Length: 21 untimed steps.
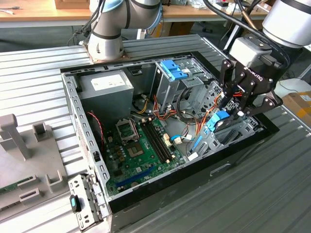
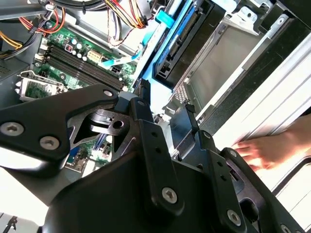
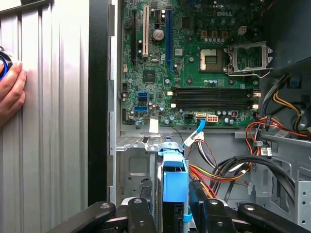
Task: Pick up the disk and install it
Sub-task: 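Insert the disk into the insertion slot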
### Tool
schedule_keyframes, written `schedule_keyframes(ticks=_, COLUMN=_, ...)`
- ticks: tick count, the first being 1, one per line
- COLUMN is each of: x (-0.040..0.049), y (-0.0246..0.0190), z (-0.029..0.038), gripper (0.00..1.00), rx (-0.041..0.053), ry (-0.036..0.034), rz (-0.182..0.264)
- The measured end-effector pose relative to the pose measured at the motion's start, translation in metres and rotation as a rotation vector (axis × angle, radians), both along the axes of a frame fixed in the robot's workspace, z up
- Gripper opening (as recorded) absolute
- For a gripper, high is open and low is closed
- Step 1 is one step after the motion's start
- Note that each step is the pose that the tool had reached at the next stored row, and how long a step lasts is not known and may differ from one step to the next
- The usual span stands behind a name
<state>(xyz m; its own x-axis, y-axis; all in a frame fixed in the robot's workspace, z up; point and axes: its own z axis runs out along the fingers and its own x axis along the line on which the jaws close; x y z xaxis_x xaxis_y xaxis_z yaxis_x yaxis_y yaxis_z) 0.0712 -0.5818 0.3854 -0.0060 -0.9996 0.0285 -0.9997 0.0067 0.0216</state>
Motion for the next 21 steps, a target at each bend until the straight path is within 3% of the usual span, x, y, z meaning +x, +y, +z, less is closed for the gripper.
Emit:
schedule_keyframes(ticks=2, x=0.0012, y=0.0, z=-0.0001, gripper=0.44, rx=-0.0003, ry=0.0, rz=0.0)
schedule_keyframes(ticks=4, x=0.0026, y=0.0, z=-0.0052, gripper=0.44, rx=-0.002, ry=0.0, rz=0.0)
schedule_keyframes(ticks=16, x=0.0016, y=0.0001, z=-0.0113, gripper=0.44, rx=-0.0003, ry=-0.0001, rz=0.0)
schedule_keyframes(ticks=21, x=0.0007, y=0.0038, z=-0.0128, gripper=0.44, rx=-0.0003, ry=0.0, rz=-0.001)
